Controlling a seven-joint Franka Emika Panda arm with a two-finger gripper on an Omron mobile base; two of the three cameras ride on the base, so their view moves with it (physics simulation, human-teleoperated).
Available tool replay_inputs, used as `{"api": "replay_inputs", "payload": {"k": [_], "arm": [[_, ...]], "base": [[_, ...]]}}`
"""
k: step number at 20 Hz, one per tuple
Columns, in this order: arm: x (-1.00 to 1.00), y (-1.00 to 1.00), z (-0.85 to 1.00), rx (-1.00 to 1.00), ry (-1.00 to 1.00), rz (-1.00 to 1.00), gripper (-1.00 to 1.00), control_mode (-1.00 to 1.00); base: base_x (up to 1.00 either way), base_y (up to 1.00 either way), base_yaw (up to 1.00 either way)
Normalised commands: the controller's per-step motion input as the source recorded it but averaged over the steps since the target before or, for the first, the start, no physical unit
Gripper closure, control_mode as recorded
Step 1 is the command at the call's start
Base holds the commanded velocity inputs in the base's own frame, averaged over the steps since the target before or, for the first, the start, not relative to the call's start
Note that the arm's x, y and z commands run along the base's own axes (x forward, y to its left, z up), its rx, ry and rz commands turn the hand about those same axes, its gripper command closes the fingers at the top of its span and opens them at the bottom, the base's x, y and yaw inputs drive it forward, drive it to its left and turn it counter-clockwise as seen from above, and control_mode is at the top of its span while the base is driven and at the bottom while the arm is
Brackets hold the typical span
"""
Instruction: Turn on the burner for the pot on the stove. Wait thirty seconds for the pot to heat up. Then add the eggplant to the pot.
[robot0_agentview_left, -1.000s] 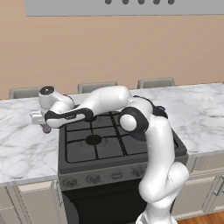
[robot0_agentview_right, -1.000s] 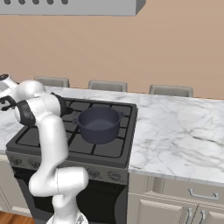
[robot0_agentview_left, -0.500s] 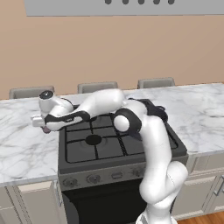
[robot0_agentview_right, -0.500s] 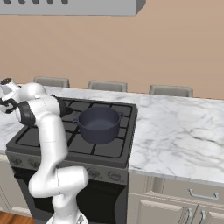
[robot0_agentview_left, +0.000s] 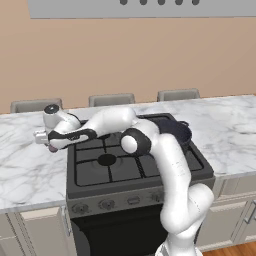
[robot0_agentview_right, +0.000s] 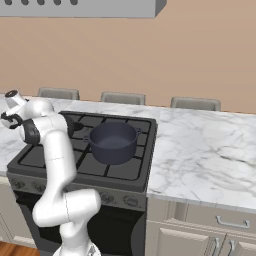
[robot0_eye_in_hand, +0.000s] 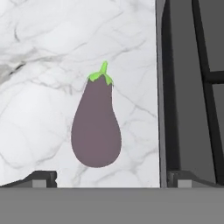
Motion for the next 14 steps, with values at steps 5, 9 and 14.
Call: {"api": "replay_inputs", "payload": {"k": [5,9,14], "arm": [[0.32,0.27,-0.27,0.00,0.04,0.00,-1.00,-1.00],[0.21,0.22,-0.27,0.00,0.03,0.00,-1.00,-1.00],[0.14,0.12,-0.24,0.00,0.02,0.00,1.00,-1.00]], "base": [[0.00,0.00,0.00],[0.00,0.00,0.00],[0.00,0.00,0.00]]}}
